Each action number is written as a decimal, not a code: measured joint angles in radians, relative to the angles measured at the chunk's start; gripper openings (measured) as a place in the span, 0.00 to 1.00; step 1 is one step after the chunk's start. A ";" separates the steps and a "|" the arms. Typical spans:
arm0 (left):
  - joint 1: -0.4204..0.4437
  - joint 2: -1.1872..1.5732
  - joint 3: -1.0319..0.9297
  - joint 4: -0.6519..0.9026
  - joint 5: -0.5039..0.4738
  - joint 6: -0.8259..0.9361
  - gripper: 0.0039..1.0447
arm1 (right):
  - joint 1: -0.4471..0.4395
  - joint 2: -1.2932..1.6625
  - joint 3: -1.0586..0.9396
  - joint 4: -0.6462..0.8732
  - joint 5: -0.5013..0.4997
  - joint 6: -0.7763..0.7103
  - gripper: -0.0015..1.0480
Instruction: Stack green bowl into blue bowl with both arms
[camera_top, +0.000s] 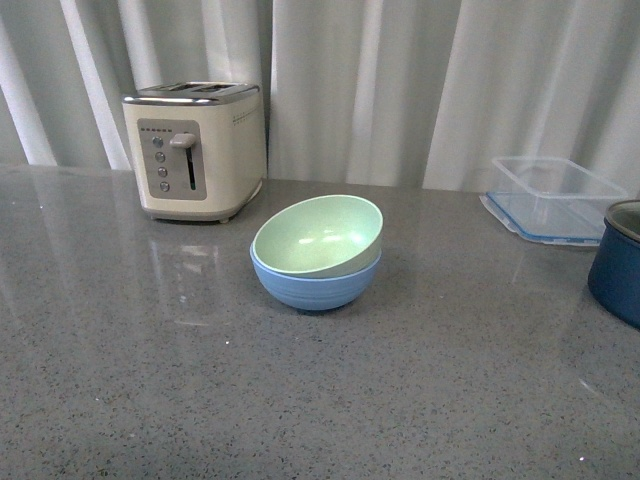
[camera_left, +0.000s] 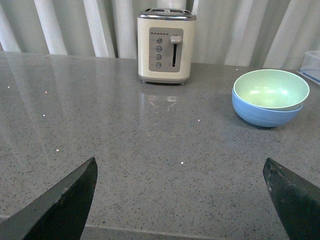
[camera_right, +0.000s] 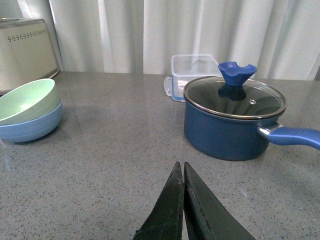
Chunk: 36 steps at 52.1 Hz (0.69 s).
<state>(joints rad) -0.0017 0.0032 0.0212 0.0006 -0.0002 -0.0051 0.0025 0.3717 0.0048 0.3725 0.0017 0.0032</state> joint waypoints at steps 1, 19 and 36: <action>0.000 0.000 0.000 0.000 0.000 0.000 0.94 | 0.000 -0.009 0.000 -0.009 0.000 0.000 0.01; 0.000 0.000 0.000 0.000 0.000 0.000 0.94 | 0.000 -0.118 0.000 -0.115 0.000 0.000 0.01; 0.000 0.000 0.000 0.000 0.000 0.000 0.94 | 0.000 -0.196 0.000 -0.193 0.000 0.000 0.01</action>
<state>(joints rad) -0.0017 0.0032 0.0212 0.0006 -0.0002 -0.0051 0.0025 0.1757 0.0048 0.1791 0.0017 0.0029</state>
